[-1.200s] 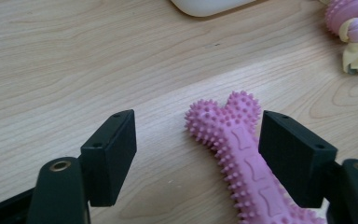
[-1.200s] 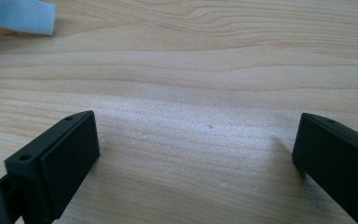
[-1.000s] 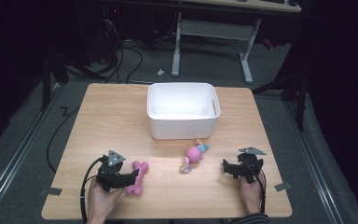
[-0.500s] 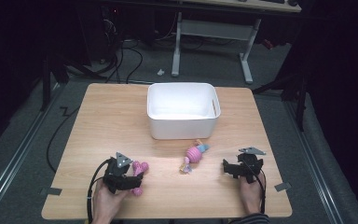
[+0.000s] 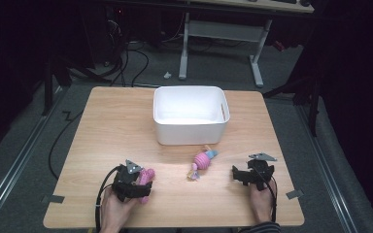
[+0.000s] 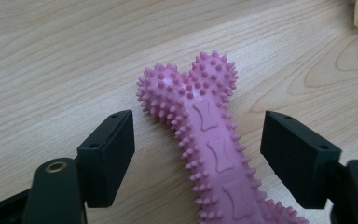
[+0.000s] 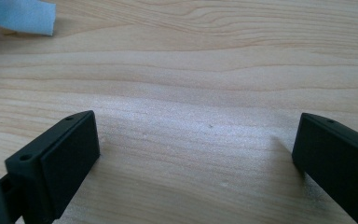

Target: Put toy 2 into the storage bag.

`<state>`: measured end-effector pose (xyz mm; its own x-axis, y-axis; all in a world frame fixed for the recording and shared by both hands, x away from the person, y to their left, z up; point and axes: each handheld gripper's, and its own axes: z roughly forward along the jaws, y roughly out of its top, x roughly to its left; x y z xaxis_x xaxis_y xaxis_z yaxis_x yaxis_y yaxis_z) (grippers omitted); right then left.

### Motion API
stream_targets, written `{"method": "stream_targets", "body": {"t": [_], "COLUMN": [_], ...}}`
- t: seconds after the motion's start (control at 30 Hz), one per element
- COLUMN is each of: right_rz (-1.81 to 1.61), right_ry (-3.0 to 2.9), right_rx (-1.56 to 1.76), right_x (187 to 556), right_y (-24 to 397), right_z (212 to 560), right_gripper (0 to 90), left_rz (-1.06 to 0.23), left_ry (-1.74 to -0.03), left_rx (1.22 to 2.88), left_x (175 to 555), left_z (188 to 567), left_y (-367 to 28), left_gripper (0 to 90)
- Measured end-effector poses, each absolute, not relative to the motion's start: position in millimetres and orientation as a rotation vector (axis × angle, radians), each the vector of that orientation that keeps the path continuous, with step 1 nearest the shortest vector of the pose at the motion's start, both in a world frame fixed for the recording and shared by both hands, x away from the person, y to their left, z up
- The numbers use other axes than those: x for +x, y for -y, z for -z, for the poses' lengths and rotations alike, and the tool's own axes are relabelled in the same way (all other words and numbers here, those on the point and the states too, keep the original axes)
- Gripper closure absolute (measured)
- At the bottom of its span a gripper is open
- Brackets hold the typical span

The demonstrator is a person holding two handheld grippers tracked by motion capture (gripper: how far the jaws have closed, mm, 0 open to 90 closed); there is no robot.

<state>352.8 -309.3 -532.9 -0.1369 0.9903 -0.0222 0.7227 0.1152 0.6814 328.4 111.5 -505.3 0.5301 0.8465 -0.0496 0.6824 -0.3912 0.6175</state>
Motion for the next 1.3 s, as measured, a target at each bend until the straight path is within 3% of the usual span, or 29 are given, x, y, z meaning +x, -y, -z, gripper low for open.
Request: {"method": "stream_targets", "body": {"t": [0.57, 1.3], "right_rz": [-0.734, -0.739], "right_ry": [-1.919, -1.920], "right_rx": [1.659, 1.656], "right_x": [352.9, 352.6], "right_y": [309.4, 309.3], "right_z": [532.9, 532.8], "right_gripper": [0.2, 1.1], "left_rz": [-0.374, -0.370], "left_ry": [-1.265, -1.281], "left_rx": [2.235, 2.274], "left_x": [331.6, 333.6], "left_z": [509.8, 510.8], "left_y": [-103.6, -102.0], "left_gripper": [33.0, 45.8]}}
